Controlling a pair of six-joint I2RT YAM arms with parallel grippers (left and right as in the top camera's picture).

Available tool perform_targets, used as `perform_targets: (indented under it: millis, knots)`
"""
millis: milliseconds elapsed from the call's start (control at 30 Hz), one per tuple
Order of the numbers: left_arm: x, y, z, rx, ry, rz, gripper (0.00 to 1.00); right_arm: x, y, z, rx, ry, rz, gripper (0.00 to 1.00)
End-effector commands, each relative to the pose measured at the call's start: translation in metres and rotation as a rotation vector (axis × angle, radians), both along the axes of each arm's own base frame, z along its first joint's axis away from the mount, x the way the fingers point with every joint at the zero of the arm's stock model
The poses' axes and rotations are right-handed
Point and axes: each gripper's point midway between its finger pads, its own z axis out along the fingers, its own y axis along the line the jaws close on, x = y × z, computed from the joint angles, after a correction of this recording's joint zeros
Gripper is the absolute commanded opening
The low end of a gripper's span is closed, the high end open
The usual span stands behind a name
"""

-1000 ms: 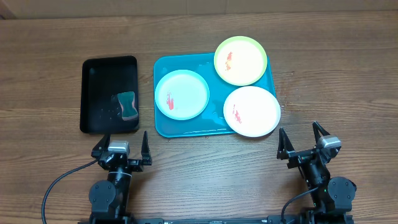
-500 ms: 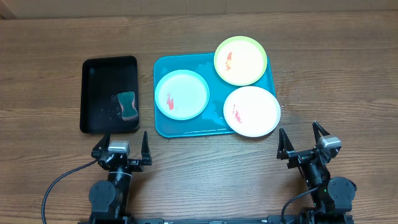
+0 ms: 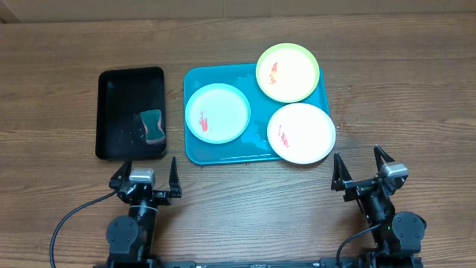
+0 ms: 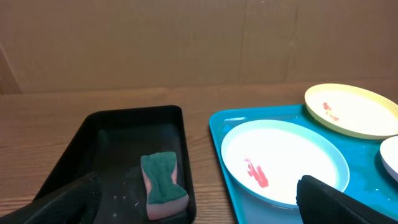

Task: Clean dirty plates on tray and stack at the side

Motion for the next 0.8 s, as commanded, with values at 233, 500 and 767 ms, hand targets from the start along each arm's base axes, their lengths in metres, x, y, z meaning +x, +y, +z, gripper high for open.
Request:
perform_targets:
  millis: [233, 500, 767]
  knots:
    - [0.000, 0.001, 0.000, 0.015, -0.007, 0.000, 1.00, 0.000, -0.001, -0.001, -0.015, -0.009, -0.003, 1.00]
    - [0.000, -0.001, 0.000, 0.015, -0.007, -0.007, 1.00, -0.001, 0.002, -0.001, -0.014, -0.010, 0.015, 1.00]
    - [0.000, 0.000, 0.001, 0.014, -0.010, -0.002, 1.00, -0.003, 0.010, 0.006, -0.015, -0.041, 0.058, 1.00]
